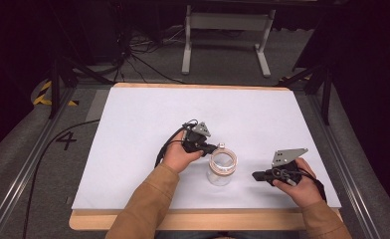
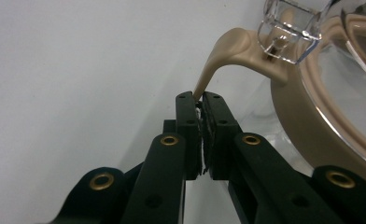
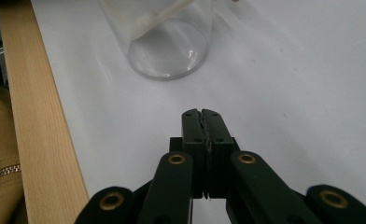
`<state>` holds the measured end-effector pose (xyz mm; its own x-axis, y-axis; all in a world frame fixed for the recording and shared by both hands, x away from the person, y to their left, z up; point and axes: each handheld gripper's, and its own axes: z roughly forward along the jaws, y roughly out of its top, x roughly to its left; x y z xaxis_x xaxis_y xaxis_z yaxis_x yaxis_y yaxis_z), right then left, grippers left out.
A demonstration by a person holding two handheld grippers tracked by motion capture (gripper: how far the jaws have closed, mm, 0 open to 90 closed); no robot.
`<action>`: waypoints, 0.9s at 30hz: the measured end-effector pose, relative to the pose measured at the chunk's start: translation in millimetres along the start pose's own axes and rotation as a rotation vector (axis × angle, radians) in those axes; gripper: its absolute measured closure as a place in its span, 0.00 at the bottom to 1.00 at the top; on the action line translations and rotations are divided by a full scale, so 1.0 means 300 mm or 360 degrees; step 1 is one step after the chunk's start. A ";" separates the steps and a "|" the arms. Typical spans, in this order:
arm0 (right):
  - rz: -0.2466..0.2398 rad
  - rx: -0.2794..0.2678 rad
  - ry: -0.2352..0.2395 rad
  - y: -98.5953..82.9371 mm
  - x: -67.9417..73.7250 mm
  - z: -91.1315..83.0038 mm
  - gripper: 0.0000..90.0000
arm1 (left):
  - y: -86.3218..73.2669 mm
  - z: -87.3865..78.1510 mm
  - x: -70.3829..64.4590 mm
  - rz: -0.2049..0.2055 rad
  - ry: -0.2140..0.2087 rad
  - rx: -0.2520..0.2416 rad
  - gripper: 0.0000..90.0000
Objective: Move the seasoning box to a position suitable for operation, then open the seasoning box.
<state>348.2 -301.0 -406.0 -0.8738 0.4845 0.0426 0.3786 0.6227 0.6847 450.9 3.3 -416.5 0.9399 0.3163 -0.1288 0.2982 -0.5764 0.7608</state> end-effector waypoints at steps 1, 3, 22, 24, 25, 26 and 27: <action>-0.0002 0.0002 -0.0001 -0.002 0.000 0.000 1.00 | 0.002 0.002 -0.001 -0.0001 0.0001 0.0003 0.96; 0.0006 0.0005 -0.0003 -0.005 0.001 -0.002 1.00 | 0.005 0.003 0.000 0.0008 0.0001 0.0006 0.96; 0.0003 -0.0027 -0.0016 -0.001 0.012 -0.009 1.00 | 0.094 -0.158 -0.067 -0.0081 -0.0069 -0.0379 1.00; -0.0001 -0.0030 -0.0012 0.000 0.016 -0.008 1.00 | 0.095 -0.147 -0.071 -0.0101 -0.0083 -0.0411 1.00; -0.0002 -0.0034 -0.0009 0.001 0.018 -0.008 1.00 | 0.094 -0.135 -0.071 -0.0105 -0.0082 -0.0413 1.00; -0.0002 -0.0034 -0.0009 0.001 0.018 -0.008 1.00 | 0.094 -0.135 -0.071 -0.0105 -0.0082 -0.0413 1.00; 0.0000 -0.0035 -0.0010 0.002 0.020 -0.008 1.00 | 0.093 -0.127 -0.069 -0.0101 -0.0067 -0.0413 1.00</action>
<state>342.3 -299.2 -403.6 -0.8717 0.4886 0.0380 0.3719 0.6090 0.7006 433.4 9.3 -368.4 0.9284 0.3110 -0.2033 0.3090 -0.3425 0.8872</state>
